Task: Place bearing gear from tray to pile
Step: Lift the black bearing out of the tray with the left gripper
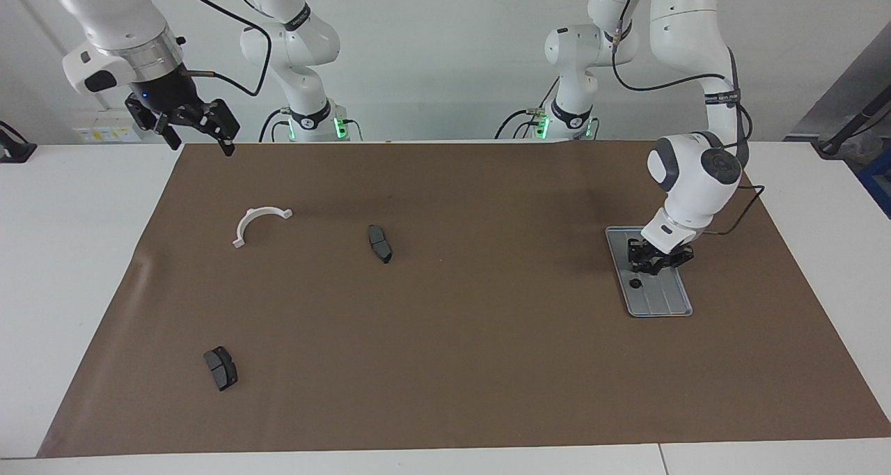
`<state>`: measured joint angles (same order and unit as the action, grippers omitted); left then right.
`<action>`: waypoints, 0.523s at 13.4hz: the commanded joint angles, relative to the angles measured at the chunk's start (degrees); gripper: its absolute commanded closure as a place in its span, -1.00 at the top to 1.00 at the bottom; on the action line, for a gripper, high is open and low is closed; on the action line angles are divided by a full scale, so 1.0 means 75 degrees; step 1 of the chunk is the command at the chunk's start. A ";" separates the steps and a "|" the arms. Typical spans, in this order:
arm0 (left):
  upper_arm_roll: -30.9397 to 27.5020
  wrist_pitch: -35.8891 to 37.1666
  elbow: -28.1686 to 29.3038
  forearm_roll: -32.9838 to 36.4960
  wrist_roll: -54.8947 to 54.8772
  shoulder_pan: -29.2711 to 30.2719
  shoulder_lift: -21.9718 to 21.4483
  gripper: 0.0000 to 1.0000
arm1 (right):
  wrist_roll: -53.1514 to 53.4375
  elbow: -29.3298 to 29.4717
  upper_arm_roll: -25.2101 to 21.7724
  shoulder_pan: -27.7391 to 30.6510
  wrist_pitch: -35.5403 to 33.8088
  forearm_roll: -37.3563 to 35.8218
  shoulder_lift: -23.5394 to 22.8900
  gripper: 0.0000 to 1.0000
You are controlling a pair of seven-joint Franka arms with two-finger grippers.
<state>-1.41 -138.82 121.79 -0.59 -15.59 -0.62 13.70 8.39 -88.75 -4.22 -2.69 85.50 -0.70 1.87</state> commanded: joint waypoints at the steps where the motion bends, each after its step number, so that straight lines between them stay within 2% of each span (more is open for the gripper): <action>1: -0.0105 0.0005 0.0097 0.0090 -0.0055 -0.0012 0.0013 -0.44 | -0.0251 -0.0225 0.0036 0.0101 -0.0021 0.0199 0.0207 1.00; 3: -0.0105 0.0052 0.0062 0.0102 -0.0055 -0.0011 0.0024 -0.59 | -0.0251 -0.0225 0.0036 0.0089 -0.0009 0.0199 0.0207 1.00; 7: -0.0105 0.0495 -0.0405 0.0102 -0.0031 -0.0012 0.0071 -0.65 | -0.0240 -0.0225 0.0036 0.0089 -0.0009 0.0199 0.0207 1.00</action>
<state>-1.68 -138.39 121.54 -0.59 -15.59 -0.55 13.80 8.39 -88.75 -4.22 -2.69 85.50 -0.70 1.87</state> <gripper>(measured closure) 0.643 0.000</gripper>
